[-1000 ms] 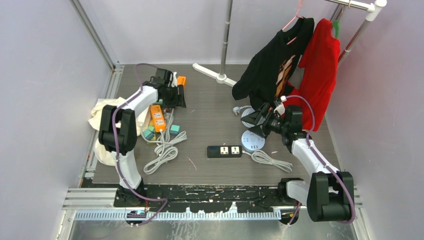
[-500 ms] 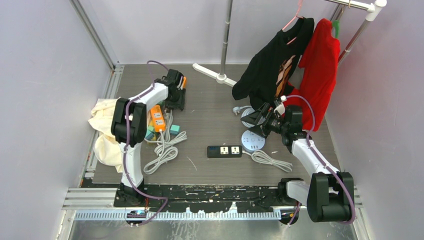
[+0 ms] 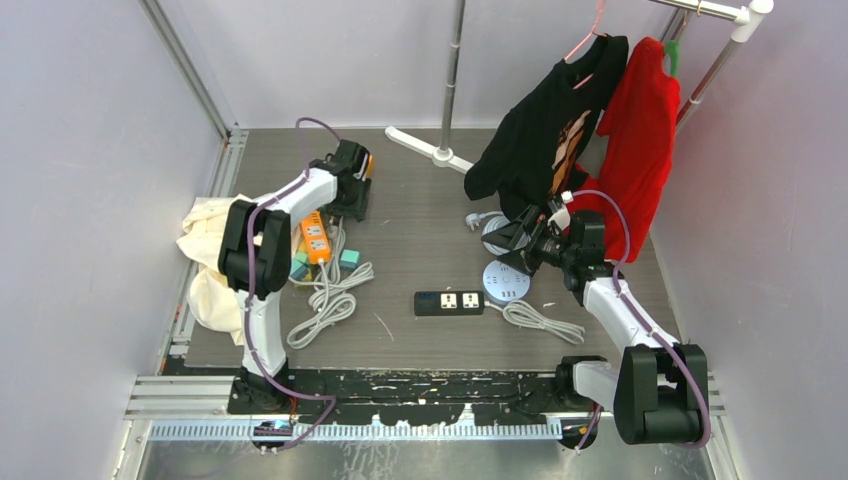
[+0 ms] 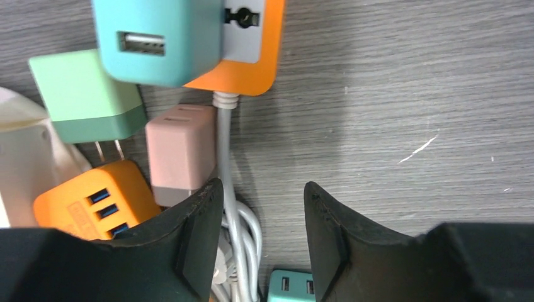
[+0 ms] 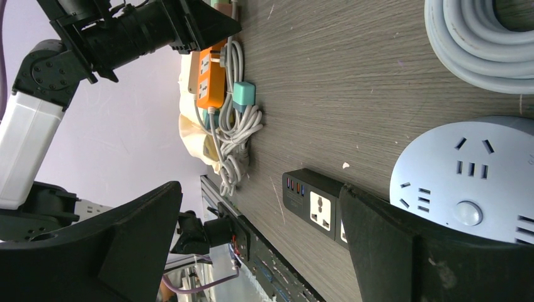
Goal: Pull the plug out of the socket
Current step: Move the socket to the center of the board.
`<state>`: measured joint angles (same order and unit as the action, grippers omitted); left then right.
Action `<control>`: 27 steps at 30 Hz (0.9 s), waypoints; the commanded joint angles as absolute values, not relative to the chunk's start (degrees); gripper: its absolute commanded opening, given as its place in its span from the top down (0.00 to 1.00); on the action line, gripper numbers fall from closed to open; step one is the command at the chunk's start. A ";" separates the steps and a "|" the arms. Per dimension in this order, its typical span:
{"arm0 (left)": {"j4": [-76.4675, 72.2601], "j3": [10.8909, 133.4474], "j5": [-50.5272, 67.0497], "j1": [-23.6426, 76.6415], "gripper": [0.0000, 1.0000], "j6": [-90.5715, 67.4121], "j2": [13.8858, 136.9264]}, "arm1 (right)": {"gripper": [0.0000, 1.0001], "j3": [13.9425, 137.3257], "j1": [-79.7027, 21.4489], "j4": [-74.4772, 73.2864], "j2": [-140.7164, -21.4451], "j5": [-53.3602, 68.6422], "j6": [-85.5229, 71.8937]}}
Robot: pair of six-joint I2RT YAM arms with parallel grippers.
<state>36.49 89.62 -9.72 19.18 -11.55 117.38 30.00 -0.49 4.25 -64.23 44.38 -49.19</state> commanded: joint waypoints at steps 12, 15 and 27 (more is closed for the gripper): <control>36.93 89.86 -14.08 18.86 0.66 -10.04 115.48 | 0.00 30.32 0.00 5.11 -62.53 43.85 -47.81; 37.60 90.48 -15.01 18.82 0.66 -9.62 116.50 | 0.00 30.32 0.00 5.10 -62.52 43.82 -47.81; 41.55 93.33 -10.81 18.81 0.94 -9.77 120.28 | 0.00 30.31 -0.04 5.10 -62.49 43.85 -47.82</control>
<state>39.57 90.98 -12.88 19.00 -10.00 120.62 30.00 -0.23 4.25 -64.20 44.14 -48.75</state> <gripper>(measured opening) 0.146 0.998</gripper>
